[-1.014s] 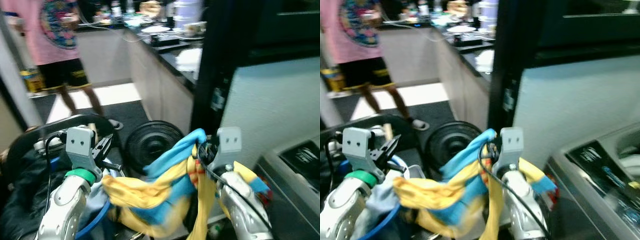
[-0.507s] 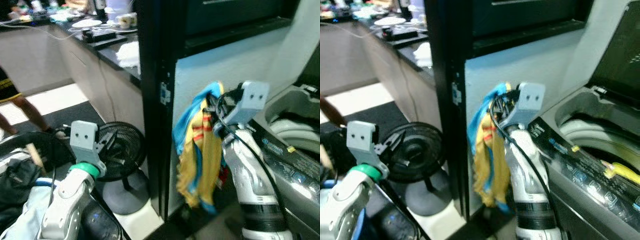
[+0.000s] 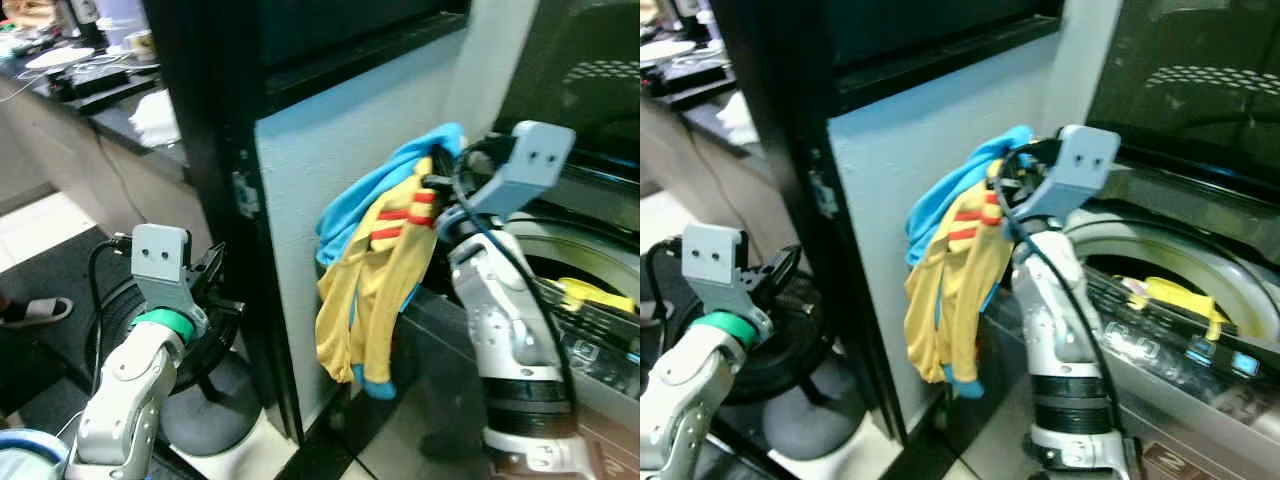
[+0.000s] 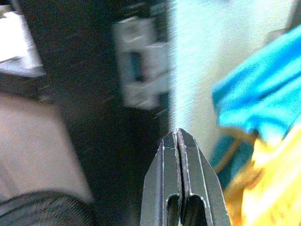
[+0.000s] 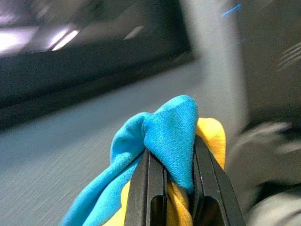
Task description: Clothes washing
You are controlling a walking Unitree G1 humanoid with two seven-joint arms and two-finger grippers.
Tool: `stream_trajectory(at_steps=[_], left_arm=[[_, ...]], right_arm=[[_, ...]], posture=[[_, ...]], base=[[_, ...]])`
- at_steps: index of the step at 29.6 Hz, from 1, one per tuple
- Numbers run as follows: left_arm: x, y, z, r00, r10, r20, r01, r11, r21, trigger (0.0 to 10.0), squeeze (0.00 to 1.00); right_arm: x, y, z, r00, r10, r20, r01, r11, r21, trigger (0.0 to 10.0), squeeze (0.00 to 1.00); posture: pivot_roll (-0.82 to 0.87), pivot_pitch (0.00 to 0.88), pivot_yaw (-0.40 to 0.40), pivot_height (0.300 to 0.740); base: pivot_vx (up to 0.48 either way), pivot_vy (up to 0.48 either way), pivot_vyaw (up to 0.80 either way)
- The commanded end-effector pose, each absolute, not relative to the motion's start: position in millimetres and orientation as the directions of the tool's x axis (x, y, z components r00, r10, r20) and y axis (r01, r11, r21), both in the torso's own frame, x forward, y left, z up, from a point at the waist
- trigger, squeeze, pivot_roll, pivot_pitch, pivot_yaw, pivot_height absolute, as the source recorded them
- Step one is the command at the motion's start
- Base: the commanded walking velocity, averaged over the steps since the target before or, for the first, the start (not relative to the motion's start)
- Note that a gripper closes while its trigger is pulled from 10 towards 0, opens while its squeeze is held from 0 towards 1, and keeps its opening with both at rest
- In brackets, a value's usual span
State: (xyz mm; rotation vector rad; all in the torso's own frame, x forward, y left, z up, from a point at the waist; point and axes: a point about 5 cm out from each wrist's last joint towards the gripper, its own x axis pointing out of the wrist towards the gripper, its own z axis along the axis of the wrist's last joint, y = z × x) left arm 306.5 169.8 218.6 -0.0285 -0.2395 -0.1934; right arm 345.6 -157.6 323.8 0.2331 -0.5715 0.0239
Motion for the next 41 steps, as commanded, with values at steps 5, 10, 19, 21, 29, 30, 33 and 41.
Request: stream_trajectory(at_steps=[5,10,19,21,29,30,33,41], left_arm=[[306.3,168.4,218.9,0.953,-0.2,0.226,0.203,0.979,0.011,10.0,0.0],[306.6,169.3,220.9,0.954,-0.196,0.225,0.202,0.979,-0.002,10.0,0.0],[306.4,170.2,221.3,0.956,-0.188,0.225,0.197,0.98,-0.018,10.0,0.0],[306.6,171.2,221.6,0.957,-0.18,0.226,0.19,0.981,-0.025,10.0,0.0],[306.2,173.1,222.8,0.959,-0.166,0.231,0.179,0.983,-0.04,10.0,0.0],[305.8,173.3,223.0,0.959,-0.163,0.232,0.177,0.983,-0.042,10.0,0.0],[305.0,173.2,223.4,0.959,-0.16,0.234,0.175,0.984,-0.044,10.0,0.0],[303.8,176.5,224.1,0.961,-0.132,0.244,0.152,0.986,-0.063,10.0,0.0]], right_arm=[[342.2,-171.0,339.0,0.802,-0.106,0.588,-0.014,0.98,0.196,10.0,0.0],[345.8,-171.4,331.6,0.828,-0.107,0.55,0.01,0.984,0.176,10.0,0.0],[347.5,-163.9,326.5,0.842,-0.082,0.534,-0.003,0.988,0.156,10.0,0.0],[347.8,-161.3,325.8,0.844,-0.072,0.532,-0.011,0.988,0.151,10.0,0.0],[348.1,-151.0,324.1,0.85,-0.026,0.526,-0.051,0.99,0.132,10.0,0.0],[347.8,-144.4,323.4,0.852,0.007,0.523,-0.078,0.991,0.113,10.0,0.0],[346.8,-133.7,322.4,0.851,0.063,0.521,-0.119,0.99,0.073,10.0,0.0],[343.5,-109.3,315.5,0.848,0.201,0.491,-0.237,0.972,0.011,10.0,0.0]], posture=[[0.02,0.024,0.12,0.74],[0.02,0.024,0.12,0.74],[0.02,0.026,0.119,0.74],[0.02,0.026,0.119,0.74],[0.02,0.026,0.113,0.74],[0.02,0.026,0.111,0.74],[0.02,0.026,0.108,0.74],[0.02,0.027,0.099,0.74]], base=[[0.0,0.0,-0.8],[0.0,0.0,-0.8],[0.0,0.0,-0.8],[0.0,0.0,-0.8],[0.0,0.0,-0.8],[0.0,0.0,-0.8],[0.0,0.0,-0.8],[0.0,0.0,-0.7]])
